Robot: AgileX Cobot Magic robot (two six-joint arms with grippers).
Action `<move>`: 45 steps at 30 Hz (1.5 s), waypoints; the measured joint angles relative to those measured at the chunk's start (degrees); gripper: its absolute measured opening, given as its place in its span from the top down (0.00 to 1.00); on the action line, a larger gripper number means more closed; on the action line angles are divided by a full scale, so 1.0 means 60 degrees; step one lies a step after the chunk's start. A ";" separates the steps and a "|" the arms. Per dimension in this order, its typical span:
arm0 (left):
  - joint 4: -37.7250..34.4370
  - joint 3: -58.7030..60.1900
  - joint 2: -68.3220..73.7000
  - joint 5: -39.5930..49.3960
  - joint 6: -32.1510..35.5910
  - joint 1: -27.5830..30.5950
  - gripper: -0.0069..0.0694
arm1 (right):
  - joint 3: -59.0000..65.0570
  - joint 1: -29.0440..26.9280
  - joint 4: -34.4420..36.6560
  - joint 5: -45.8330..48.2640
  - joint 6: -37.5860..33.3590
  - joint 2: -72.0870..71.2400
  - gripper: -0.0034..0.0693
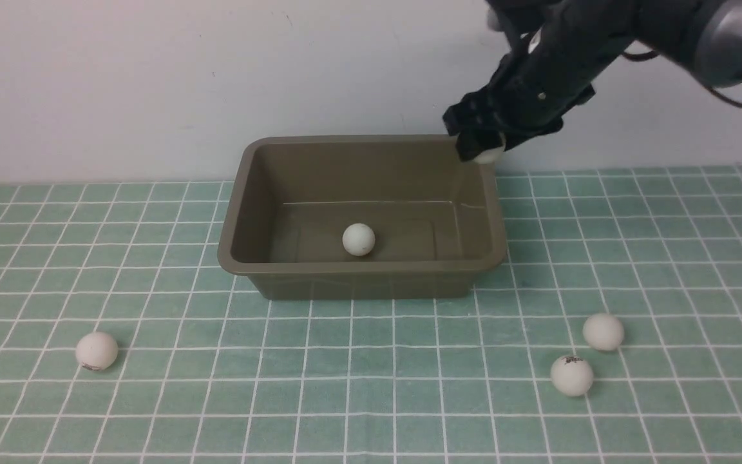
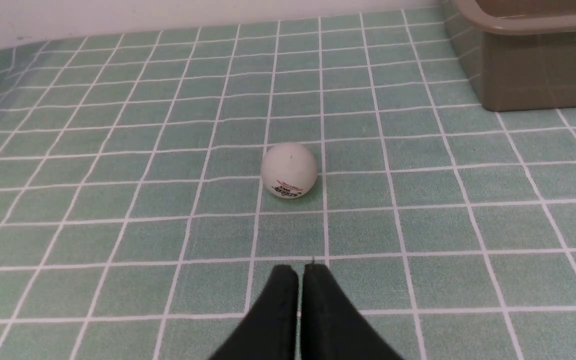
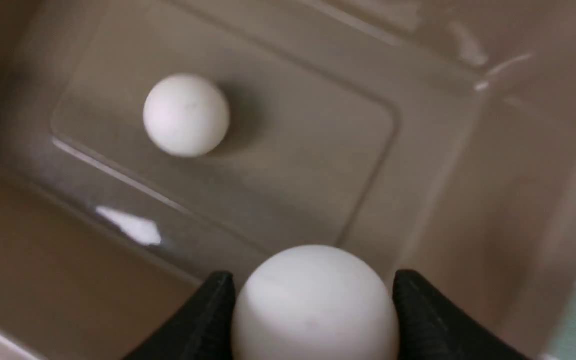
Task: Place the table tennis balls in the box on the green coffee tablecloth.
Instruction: 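Release the ping pong ball into the bin and lift the gripper away, then reach for and grasp a ping pong ball on the table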
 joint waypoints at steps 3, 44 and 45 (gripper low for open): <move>0.0000 0.0000 0.0000 0.0000 0.0000 0.0000 0.91 | 0.0000 0.0153 0.0014 -0.0028 -0.0081 0.0282 0.45; 0.0009 0.0000 0.0000 0.0000 0.0000 0.0000 0.91 | 0.1232 -0.2442 -0.1475 0.1557 0.0062 -0.4531 0.30; 0.0009 0.0000 0.0000 0.0000 0.0000 0.0000 0.91 | 0.1860 -0.2691 -0.1486 0.1557 0.0052 -0.5019 0.30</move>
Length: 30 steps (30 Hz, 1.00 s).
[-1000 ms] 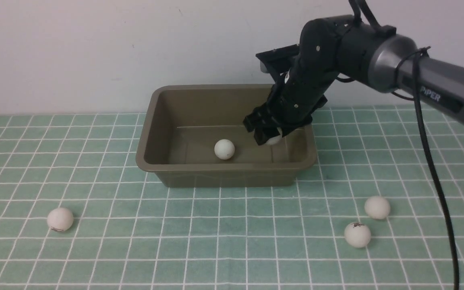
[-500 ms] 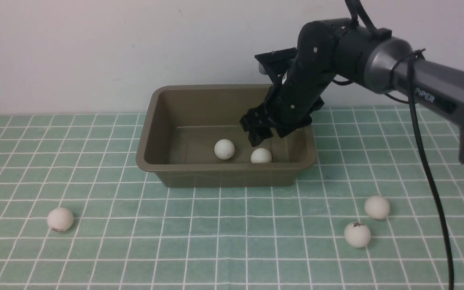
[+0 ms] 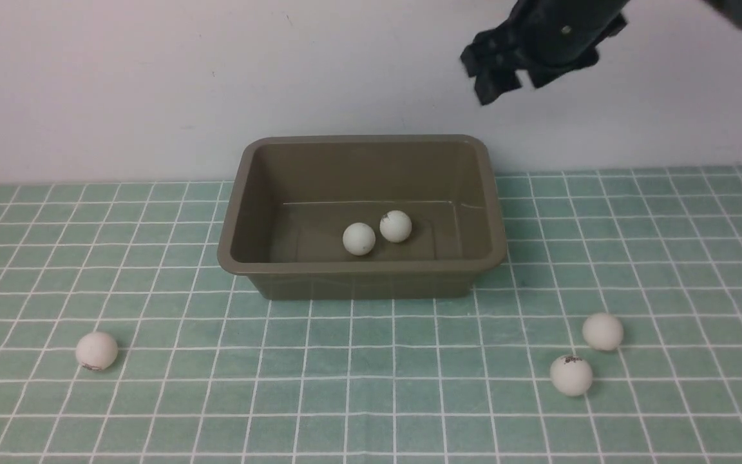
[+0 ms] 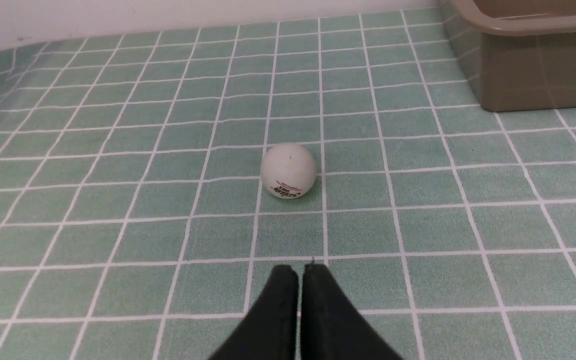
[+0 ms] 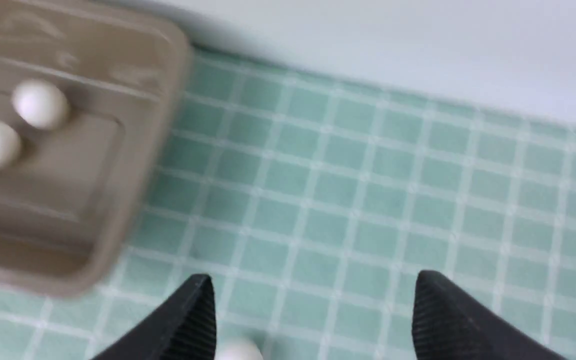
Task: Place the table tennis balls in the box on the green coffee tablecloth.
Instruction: 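Reach for and grasp a ping pong ball on the table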
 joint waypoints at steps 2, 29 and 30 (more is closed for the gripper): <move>0.0000 0.0000 0.0000 0.0000 0.0000 0.0000 0.91 | 0.0956 -0.0262 -0.0007 0.0000 0.0045 -0.0606 0.30; 0.0000 0.0000 0.0000 0.0000 0.0000 0.0000 0.91 | 0.7111 -0.0342 0.1913 -0.5082 0.0619 -0.0741 0.32; 0.0000 0.0000 0.0000 0.0000 0.0000 0.0000 0.91 | 0.7111 -0.0342 0.1916 -0.5091 0.0548 -0.0640 0.32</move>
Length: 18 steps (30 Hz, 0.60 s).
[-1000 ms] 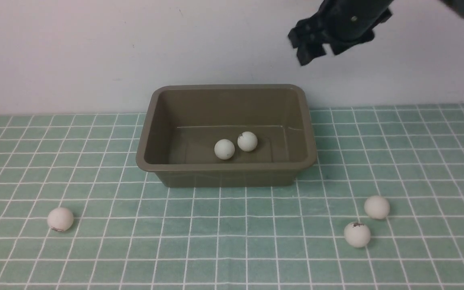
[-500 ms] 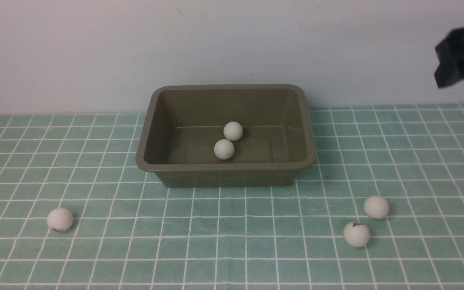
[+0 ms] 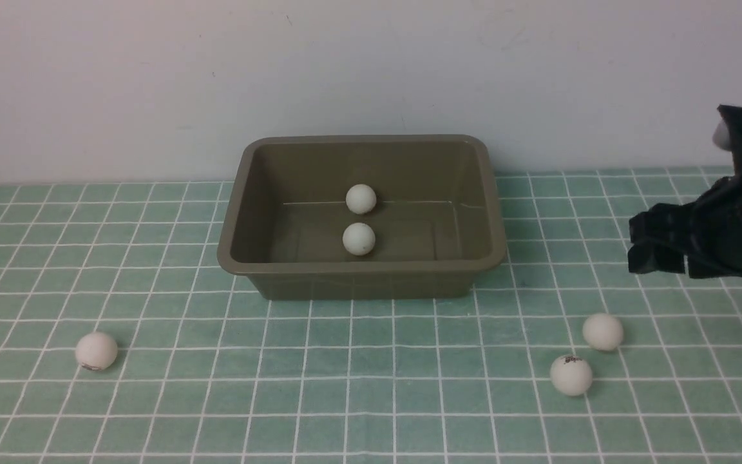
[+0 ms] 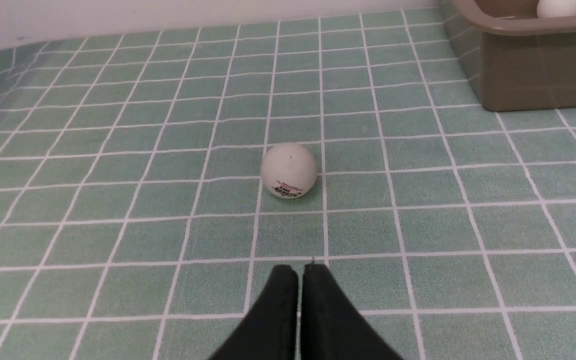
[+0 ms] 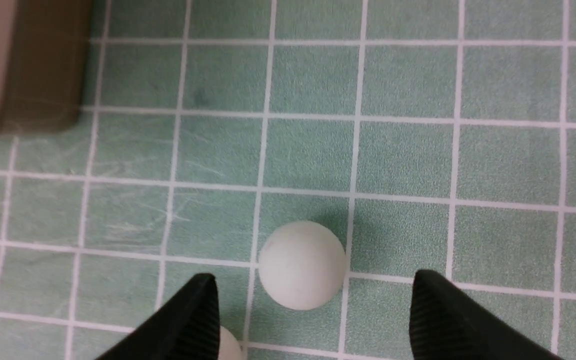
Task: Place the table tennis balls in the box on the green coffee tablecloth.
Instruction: 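Reach for and grasp a ping pong ball on the table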
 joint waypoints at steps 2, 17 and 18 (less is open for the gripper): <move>0.0000 0.0000 0.0000 0.0000 0.0000 0.0000 0.91 | 0.0000 0.0000 0.0000 -0.0007 -0.0182 0.0178 0.32; 0.0000 0.0000 0.0000 0.0000 0.0000 0.0000 0.91 | 0.0000 0.0541 -0.0039 -0.0481 -0.0654 0.1399 0.33; 0.0000 0.0000 0.0000 0.0000 0.0000 0.0000 0.91 | -0.0022 0.0608 -0.0083 -0.0511 -0.0654 0.1441 0.34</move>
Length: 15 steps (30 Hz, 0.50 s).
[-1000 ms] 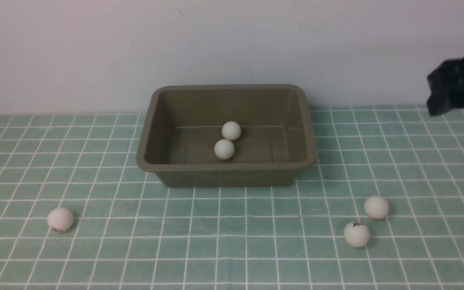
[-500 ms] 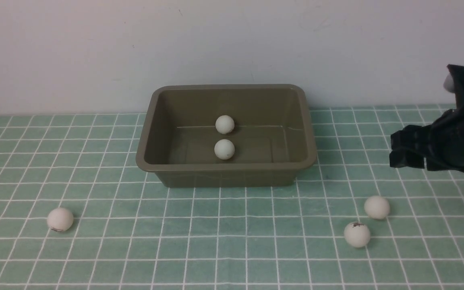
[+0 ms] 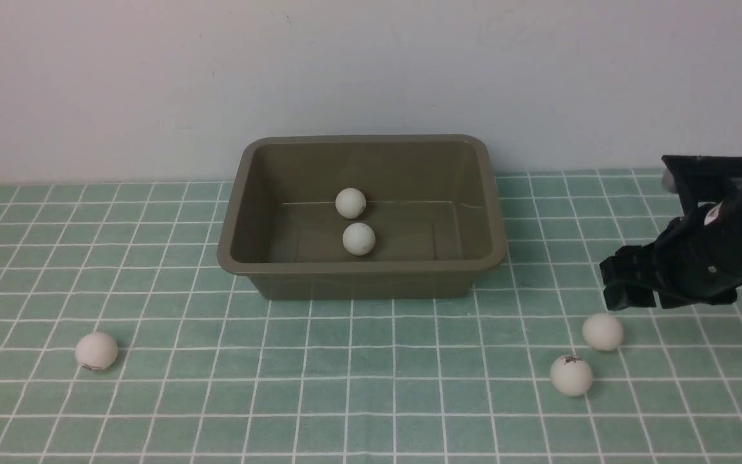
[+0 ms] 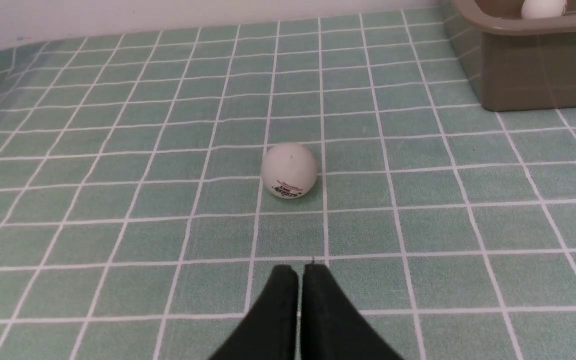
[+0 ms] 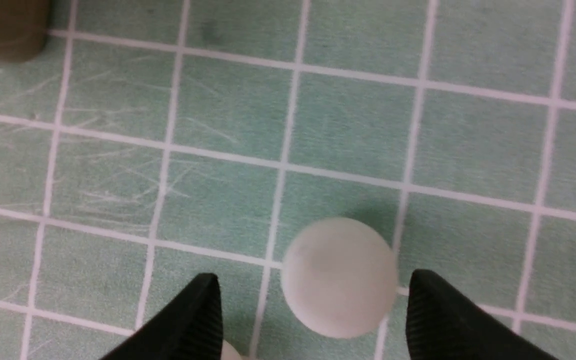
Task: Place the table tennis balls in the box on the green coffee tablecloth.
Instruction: 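Reach for and grasp a ping pong ball on the table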
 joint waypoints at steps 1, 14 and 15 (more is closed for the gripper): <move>0.0000 0.0000 0.0000 0.0000 0.0000 0.0000 0.91 | -0.0011 0.0057 -0.0075 -0.0011 0.0000 0.0042 0.34; 0.0000 0.0000 0.0000 0.0000 0.0000 0.0000 0.91 | -0.0551 0.0295 -0.1054 0.0103 0.0725 0.0588 0.40; 0.0000 0.0000 0.0000 0.0000 0.0000 0.0000 0.91 | -0.0580 0.0295 -0.1107 0.0111 0.0725 0.0613 0.40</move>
